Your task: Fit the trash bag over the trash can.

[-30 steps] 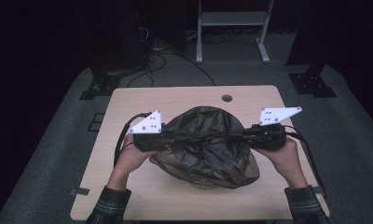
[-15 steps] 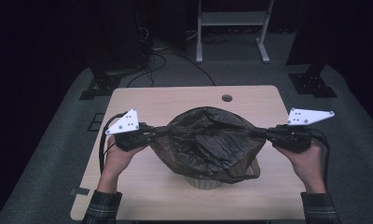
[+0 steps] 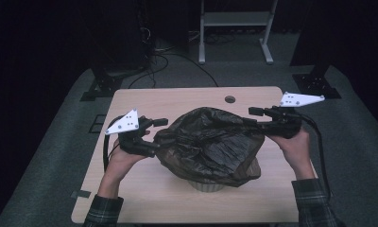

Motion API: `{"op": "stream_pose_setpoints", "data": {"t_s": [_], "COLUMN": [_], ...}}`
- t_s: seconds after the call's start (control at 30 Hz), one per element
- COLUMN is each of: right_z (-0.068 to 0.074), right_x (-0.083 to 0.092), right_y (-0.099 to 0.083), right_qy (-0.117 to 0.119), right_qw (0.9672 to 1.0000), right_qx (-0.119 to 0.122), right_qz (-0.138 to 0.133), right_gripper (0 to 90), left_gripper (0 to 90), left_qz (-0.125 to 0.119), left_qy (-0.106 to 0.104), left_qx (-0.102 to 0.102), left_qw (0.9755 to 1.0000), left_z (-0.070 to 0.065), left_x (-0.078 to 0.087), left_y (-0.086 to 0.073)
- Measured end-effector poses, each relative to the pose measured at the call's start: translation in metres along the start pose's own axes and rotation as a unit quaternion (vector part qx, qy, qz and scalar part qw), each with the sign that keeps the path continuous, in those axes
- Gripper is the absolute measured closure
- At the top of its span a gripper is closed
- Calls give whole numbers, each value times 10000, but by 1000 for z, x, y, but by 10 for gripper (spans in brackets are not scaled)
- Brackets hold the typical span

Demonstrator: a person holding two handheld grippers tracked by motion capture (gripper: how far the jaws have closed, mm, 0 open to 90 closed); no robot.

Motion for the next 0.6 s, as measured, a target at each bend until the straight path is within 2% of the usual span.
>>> {"op": "stream_pose_setpoints", "data": {"t_s": [0.07, 0.13, 0.23, 0.3, 0.43, 0.5, 0.6], "right_z": [-7, -13, -15, -17, -23, -27, -32], "right_x": [-9, -17, -26, -31, -37, -42, -47], "right_y": [0, -2, -7, -9, -15, -18, -25], "right_qy": [46, 83, 125, 57, -59, -126, -208], "right_qw": [9999, 9997, 9996, 9996, 9992, 9988, 9981], "right_qx": [-115, -182, -176, -140, -142, -157, -195], "right_qz": [49, 128, 206, 233, 366, 441, 541], "right_gripper": [496, 611, 790, 876, 900, 900, 900], "left_gripper": [156, 94, 54, 49, 11, 0, 0], "left_qz": [67, 156, 273, 326, 370, 414, 610], "left_qy": [-76, -107, -221, -321, -424, -394, -366], "left_qx": [65, 67, 117, 97, 9, -51, -144], "left_qw": [9999, 9998, 9993, 9989, 9984, 9984, 9974], "left_z": [-5, -9, -14, -18, -23, -24, -26], "left_x": [-1, -2, -6, -9, -15, -16, -19], "left_y": [-6, -12, -22, -27, -33, -35, -44]}}
Point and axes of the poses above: each handheld gripper's, and its own axes: x roughly backward along the jaws, y roughly out of its top, z roughly to its left, the point moved 9 cm from there along -x, roughly forward along the jaws, and after that the axes turned 1 degree about -z, right-handed, at the moved point
